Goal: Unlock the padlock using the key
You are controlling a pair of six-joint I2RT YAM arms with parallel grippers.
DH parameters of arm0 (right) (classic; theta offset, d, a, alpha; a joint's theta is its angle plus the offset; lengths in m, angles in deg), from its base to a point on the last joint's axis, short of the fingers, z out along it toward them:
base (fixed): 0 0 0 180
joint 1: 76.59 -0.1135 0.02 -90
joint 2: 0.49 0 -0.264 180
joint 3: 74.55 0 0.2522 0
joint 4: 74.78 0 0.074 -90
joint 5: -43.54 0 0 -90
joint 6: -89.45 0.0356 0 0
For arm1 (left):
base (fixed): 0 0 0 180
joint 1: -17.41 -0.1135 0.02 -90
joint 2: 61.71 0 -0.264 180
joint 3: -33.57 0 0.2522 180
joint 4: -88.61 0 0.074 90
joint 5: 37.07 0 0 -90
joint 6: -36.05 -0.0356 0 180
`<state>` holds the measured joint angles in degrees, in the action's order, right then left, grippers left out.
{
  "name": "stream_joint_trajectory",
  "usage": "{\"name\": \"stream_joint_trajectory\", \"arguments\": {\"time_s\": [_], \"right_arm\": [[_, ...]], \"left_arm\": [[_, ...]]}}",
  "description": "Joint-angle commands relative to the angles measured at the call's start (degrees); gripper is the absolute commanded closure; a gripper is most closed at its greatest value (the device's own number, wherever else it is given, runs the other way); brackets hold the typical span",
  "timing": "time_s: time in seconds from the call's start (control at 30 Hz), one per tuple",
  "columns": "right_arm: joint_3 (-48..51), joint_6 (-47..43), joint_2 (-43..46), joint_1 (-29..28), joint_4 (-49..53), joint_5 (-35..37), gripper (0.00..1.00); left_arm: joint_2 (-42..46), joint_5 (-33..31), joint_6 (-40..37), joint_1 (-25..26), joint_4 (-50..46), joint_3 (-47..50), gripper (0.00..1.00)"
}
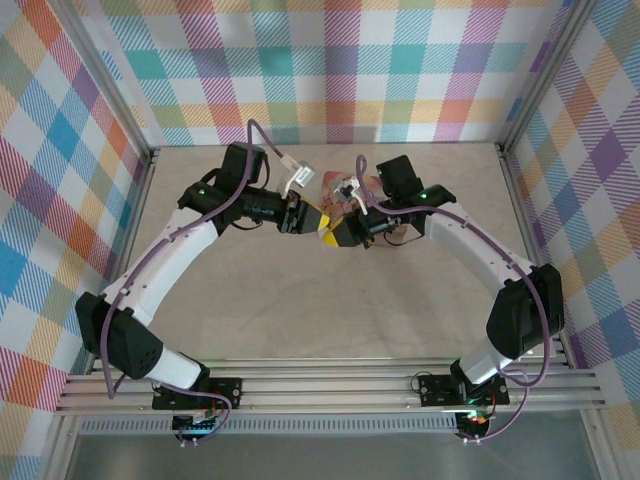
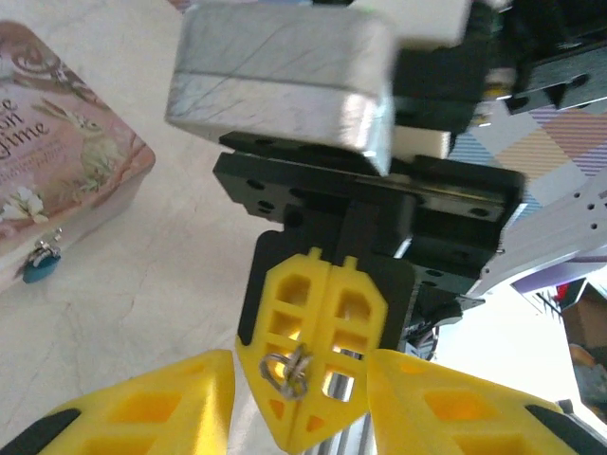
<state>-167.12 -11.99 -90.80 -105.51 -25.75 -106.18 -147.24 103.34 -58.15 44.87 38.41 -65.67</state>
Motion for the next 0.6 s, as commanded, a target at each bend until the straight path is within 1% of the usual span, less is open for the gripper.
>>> {"name": "stream_joint_trajectory", "arguments": {"time_s": [0.0,0.1,0.23,0.33,0.4,0.47,0.5,0.53,0.57], "right_arm": [[-1.11,-2.02,-0.23,0.01,1.37,-2.61,1.00],[-0.49,-2.35,0.12,0.05,0.37,-2.01,1.00],[-0.48,-2.45,0.04,0.01,-0.01,-1.87,1.00],[-0.62,-2.44,-0.22,0.04,0.00,-1.73,1.00],[-0.32,-1.81,-0.07,0.01,-0.55,-1.06,1.00],[0.82,0.52,0.77,0.18,-3.36,0.69,0.99],[1.85,2.46,1.62,0.47,-5.25,1.91,0.94],[2.82,4.61,2.38,0.91,-7.42,3.19,0.87],[4.31,8.84,3.42,1.50,-10.77,4.73,0.82]], "left_arm": [[-1.43,2.80,-1.25,0.74,-2.62,-2.96,0.61],[-3.32,4.24,-1.07,0.78,-4.89,-4.72,0.67],[-5.31,5.78,-1.01,0.81,-7.64,-6.35,0.83],[-6.20,6.05,0.10,0.81,-7.93,-6.81,1.00],[-6.66,5.47,1.35,0.79,-7.86,-7.07,1.00],[-6.92,4.40,2.92,0.82,-7.56,-7.25,1.00],[-6.92,3.29,4.00,0.75,-7.12,-7.17,1.00],[-6.98,2.36,5.08,0.75,-6.56,-6.96,1.00],[-6.81,1.00,7.27,0.54,-5.29,-6.31,1.00]]}}
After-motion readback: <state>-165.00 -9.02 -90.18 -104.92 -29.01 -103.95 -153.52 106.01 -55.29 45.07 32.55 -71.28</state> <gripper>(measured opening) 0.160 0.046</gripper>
